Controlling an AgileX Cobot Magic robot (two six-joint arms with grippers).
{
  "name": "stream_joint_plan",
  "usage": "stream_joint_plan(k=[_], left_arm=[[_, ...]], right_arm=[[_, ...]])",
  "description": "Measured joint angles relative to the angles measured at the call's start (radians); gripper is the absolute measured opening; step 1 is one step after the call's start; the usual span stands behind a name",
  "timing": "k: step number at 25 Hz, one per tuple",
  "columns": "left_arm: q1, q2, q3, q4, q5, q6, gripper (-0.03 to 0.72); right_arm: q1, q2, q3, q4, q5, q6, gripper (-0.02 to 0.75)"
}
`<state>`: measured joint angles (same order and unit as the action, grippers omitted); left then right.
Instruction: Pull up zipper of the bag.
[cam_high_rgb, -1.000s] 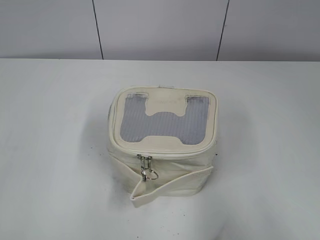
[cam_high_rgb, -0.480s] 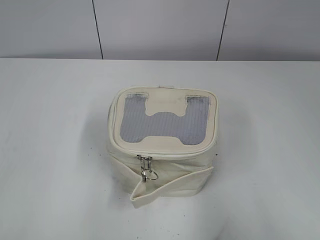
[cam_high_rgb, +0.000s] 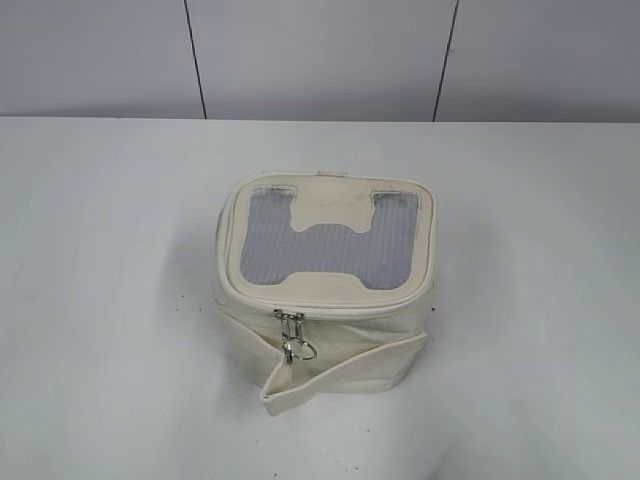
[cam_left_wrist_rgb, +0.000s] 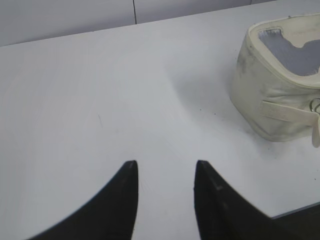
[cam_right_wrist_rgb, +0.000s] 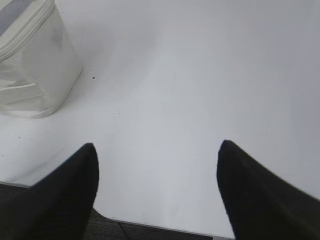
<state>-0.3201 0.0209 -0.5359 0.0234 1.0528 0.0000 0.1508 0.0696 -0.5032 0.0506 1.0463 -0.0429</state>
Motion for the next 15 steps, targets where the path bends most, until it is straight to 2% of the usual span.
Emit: stream_joint_plan(k=[4, 6, 12, 15], left_arm=[[0.001, 0.000, 0.000, 0.000, 0.000, 0.000, 0.290], [0.028, 0.000, 0.000, 0.000, -0.001, 0.000, 0.290], [0.217, -0.023, 0.000, -0.001, -0.001, 0.000, 0.275], [0.273, -0.027, 0.000, -0.001, 0.000, 0.000, 0.262]], right_arm=[[0.000, 0.000, 0.001, 0.000, 0.000, 0.000, 0.574], [0.000, -0.002, 0.001, 0.000, 0.000, 0.000, 0.573], [-0.046, -0.003, 0.001, 0.016, 0.000, 0.000, 0.573], [-0.071, -0.007, 0.001, 0.022, 0.000, 0.000, 0.573]])
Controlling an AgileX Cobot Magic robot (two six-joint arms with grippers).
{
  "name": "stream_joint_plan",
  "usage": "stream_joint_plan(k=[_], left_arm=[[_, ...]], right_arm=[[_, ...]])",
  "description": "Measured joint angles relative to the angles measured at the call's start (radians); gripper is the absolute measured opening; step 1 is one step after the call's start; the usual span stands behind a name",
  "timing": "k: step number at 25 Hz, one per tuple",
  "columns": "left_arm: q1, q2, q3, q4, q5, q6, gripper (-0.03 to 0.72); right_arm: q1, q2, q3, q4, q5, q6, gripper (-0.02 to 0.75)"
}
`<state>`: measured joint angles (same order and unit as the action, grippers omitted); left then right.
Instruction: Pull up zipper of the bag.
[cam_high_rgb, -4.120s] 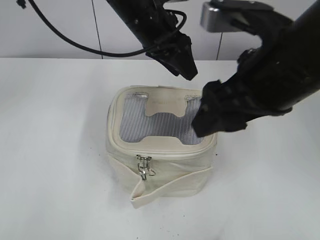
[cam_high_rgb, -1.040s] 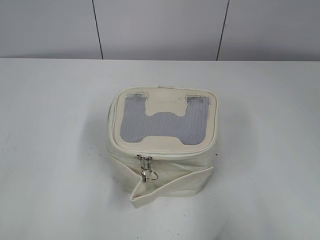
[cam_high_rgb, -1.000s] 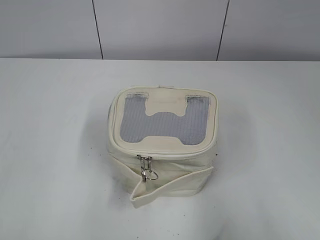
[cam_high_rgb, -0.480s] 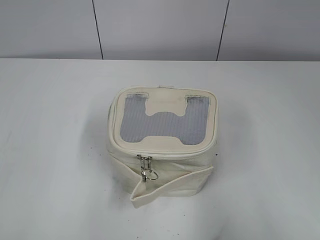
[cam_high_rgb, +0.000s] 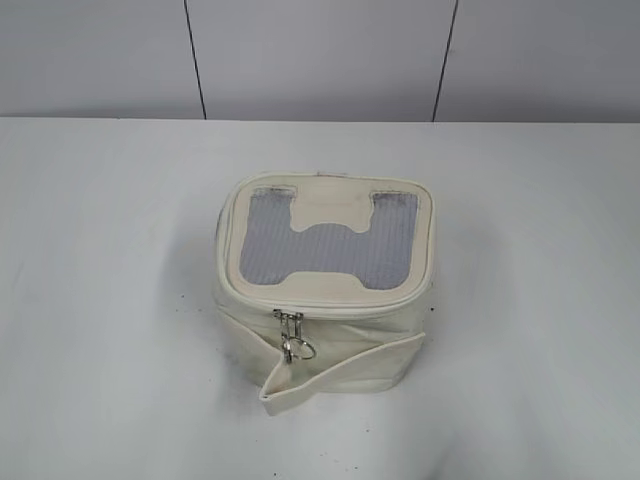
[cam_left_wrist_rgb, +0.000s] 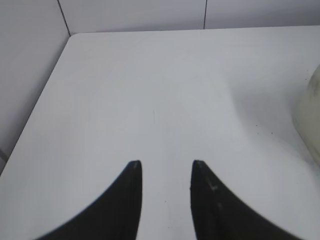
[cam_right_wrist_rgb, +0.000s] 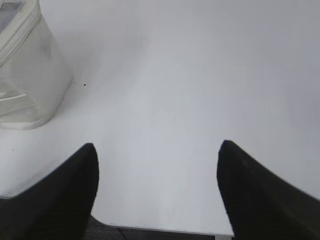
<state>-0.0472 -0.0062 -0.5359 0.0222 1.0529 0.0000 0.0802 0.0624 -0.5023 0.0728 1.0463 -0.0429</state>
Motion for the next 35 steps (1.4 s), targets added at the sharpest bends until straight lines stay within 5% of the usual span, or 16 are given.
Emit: stream_joint_plan(k=[35], left_arm=[[0.006, 0.000, 0.000, -0.002, -0.001, 0.000, 0.241]], right_arm=[[-0.039, -0.068, 0.001, 0.000, 0.000, 0.001, 0.570]])
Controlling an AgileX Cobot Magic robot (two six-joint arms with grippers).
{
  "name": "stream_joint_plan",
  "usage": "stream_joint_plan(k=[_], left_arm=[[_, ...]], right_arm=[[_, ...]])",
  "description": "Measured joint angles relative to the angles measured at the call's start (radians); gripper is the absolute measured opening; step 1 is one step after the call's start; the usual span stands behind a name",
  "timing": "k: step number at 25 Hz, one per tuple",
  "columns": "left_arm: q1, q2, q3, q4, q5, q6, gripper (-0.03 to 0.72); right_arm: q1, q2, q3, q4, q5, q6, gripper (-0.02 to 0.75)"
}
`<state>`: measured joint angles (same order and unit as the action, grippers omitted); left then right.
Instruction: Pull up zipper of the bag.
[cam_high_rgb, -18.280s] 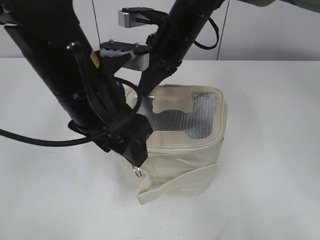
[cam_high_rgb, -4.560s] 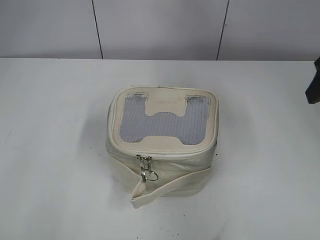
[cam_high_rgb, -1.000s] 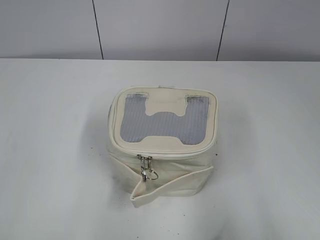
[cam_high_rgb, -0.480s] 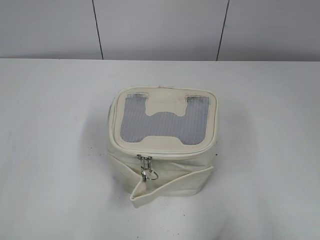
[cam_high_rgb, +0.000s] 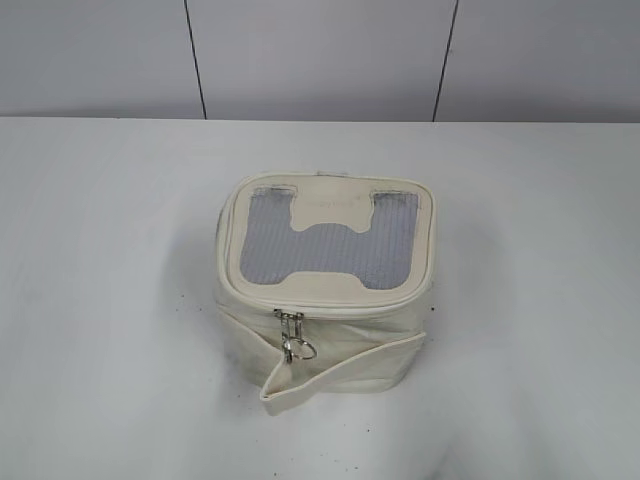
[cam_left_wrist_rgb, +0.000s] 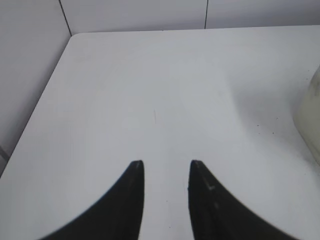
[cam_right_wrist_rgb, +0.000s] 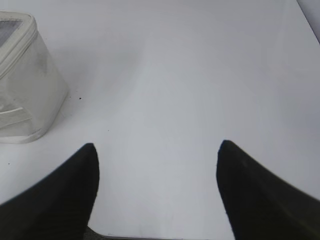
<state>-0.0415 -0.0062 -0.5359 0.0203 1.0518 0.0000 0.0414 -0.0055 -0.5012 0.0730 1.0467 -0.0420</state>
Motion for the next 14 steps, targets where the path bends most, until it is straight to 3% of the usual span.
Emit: stream_joint_plan(k=[14], left_arm=[[0.000, 0.000, 0.000, 0.000, 0.000, 0.000, 0.239]], right_arm=[[0.000, 0.000, 0.000, 0.000, 0.000, 0.000, 0.568]])
